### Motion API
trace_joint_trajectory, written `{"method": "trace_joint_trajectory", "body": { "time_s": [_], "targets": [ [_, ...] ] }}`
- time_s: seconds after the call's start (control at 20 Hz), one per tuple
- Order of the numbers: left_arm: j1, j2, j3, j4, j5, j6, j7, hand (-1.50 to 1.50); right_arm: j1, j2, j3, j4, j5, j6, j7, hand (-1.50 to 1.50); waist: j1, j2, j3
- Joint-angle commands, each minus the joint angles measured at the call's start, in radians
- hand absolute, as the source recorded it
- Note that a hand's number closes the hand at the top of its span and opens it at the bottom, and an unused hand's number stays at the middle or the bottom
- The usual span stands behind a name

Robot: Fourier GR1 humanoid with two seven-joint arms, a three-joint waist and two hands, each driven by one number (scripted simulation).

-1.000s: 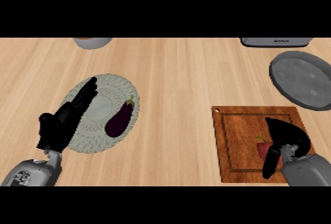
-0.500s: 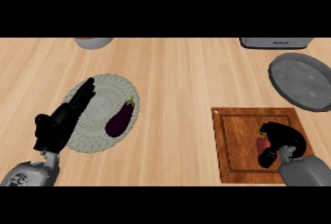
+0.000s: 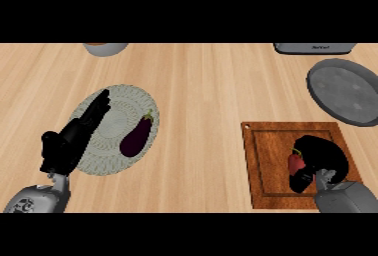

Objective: Pick the bell pepper from the cutting board and place it in the pan

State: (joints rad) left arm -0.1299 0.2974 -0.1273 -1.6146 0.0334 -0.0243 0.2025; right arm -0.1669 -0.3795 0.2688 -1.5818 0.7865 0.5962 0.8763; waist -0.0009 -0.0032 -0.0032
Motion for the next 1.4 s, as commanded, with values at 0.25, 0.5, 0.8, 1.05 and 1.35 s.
{"method": "trace_joint_trajectory", "body": {
  "time_s": [0.25,0.5,0.8,1.05,1.35],
  "targets": [
    [-0.004,-0.037,0.004,0.058,-0.031,0.032,-0.028,0.0,0.019,0.048,0.077,-0.304,0.086,-0.3,-0.21,1.5,-0.026,-0.004,0.004],
    [0.001,-0.023,0.009,0.011,-0.008,0.005,0.007,0.0,0.027,0.01,0.089,-0.437,0.252,-0.476,-0.237,1.5,-0.014,-0.004,0.004],
    [0.001,-0.032,0.024,-0.01,-0.027,-0.005,0.014,0.0,0.127,0.03,-0.005,-0.479,0.26,-0.587,-0.295,1.5,-0.003,0.002,0.004],
    [0.027,0.005,0.067,-0.003,0.007,-0.078,-0.016,0.0,0.04,0.065,-0.156,-0.406,0.164,-0.621,-0.331,1.5,0.003,0.003,0.003],
    [-0.039,-0.035,0.045,0.039,-0.041,-0.051,-0.004,0.0,-0.03,0.058,-0.359,-0.148,-0.046,-0.733,-0.54,1.5,0.004,0.005,0.004]
  ]
}}
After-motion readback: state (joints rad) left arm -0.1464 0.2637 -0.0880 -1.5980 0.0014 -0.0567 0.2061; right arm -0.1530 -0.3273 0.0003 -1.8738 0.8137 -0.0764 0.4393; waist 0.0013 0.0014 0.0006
